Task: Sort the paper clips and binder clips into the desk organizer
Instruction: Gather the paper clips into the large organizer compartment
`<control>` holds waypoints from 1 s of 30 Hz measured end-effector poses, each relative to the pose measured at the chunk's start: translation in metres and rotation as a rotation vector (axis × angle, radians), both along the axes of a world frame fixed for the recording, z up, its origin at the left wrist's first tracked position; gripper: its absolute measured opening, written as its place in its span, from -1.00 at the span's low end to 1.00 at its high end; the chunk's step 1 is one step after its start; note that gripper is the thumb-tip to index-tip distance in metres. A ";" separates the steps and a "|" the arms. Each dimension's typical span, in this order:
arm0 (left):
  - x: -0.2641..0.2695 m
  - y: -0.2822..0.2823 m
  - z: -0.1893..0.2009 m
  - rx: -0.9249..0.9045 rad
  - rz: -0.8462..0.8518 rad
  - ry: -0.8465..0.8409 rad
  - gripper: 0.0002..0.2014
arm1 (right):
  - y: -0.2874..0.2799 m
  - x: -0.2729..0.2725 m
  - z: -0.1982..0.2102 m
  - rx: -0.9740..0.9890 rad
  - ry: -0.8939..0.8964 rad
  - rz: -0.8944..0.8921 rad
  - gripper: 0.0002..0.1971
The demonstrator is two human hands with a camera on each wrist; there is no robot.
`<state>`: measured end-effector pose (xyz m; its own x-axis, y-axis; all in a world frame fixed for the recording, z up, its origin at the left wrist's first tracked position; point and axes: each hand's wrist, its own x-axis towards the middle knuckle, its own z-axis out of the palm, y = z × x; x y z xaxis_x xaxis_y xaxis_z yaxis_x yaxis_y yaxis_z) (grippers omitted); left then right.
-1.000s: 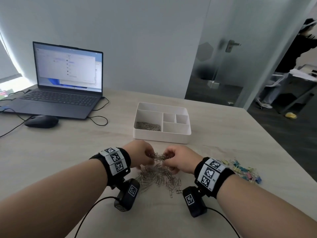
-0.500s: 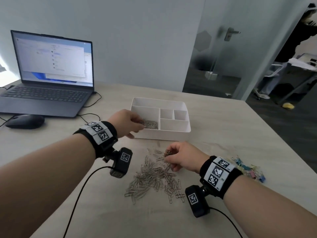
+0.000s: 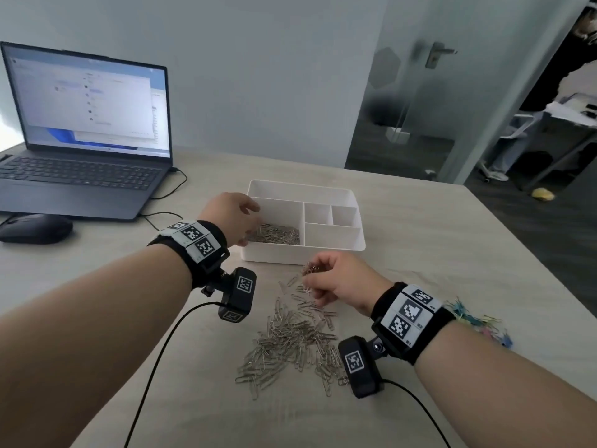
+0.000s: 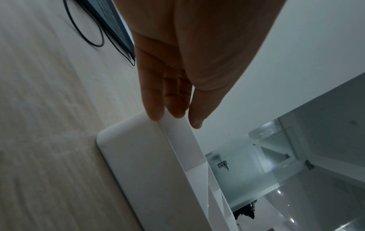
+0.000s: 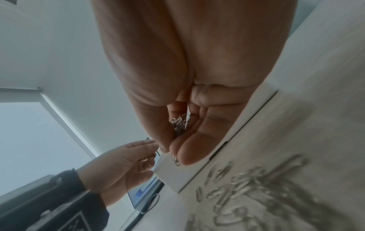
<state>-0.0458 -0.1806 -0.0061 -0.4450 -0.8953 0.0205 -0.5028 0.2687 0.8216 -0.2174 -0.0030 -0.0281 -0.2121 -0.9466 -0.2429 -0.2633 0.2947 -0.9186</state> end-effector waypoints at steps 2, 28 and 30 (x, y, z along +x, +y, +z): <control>0.007 0.000 -0.002 -0.012 0.003 0.027 -0.90 | -0.012 0.005 0.006 -0.057 -0.032 -0.019 -0.89; 0.031 0.055 -0.056 0.036 -0.040 -0.061 -0.91 | -0.007 -0.005 0.013 -0.181 0.401 -0.192 -0.81; 0.028 0.056 -0.056 0.011 0.020 -0.027 -0.96 | 0.008 -0.011 0.005 -0.114 0.343 -0.210 -0.89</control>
